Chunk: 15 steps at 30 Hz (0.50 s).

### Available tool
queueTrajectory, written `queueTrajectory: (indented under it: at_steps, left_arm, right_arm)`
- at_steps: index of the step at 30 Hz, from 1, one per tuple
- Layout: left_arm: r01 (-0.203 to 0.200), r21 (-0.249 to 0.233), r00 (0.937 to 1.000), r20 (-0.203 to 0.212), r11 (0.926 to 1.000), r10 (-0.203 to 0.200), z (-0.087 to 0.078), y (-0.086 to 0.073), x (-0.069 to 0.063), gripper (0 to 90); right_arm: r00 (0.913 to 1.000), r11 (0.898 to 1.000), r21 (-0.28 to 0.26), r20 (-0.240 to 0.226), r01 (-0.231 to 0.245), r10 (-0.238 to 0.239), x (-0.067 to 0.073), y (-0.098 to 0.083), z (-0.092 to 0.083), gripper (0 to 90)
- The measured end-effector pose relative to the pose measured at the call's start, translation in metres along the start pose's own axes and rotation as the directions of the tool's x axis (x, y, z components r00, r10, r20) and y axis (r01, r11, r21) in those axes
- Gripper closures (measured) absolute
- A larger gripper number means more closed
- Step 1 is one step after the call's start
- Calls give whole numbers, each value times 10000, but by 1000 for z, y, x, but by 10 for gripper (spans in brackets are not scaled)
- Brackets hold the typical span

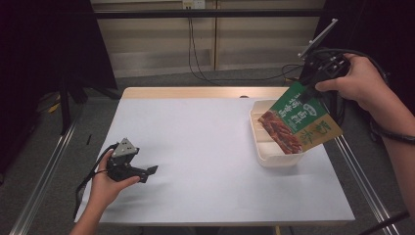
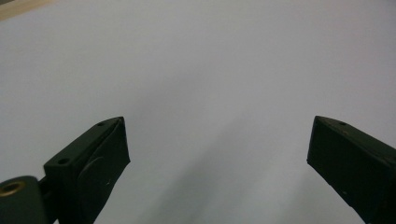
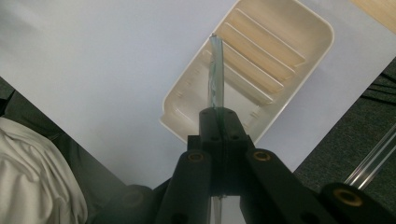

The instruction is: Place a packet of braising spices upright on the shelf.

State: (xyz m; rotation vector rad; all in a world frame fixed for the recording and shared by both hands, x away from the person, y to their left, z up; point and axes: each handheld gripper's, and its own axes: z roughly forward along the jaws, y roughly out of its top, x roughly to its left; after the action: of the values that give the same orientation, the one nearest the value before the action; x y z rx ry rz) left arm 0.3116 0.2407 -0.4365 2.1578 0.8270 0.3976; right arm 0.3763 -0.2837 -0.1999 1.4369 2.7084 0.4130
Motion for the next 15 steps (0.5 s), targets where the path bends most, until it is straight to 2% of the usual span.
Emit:
queueTrajectory:
  at_steps: [2,3,7,9,15]
  left_arm:
    - [-18,20,10000,-89,10000,18,0,0,0,52]
    - [116,15,9999,-13,9999,-116,0,0,-1,52]
    - [113,15,9999,8,9999,-113,0,0,-1,52]
    - [177,-163,9998,38,9997,-177,1,0,-1,52]
    - [70,-4,10000,-10,10000,-70,0,0,-1,52]
  right_arm:
    - [10000,10000,-20,2,38,-38,0,0,2,900]
    - [10000,10000,81,5,51,-51,0,-1,2,900]
    - [10000,9999,90,16,72,-72,-3,-2,5,900]
    - [10000,9999,108,-45,0,0,-3,-3,5,900]
    - [10000,9999,103,-31,90,-90,-3,-4,10,900]
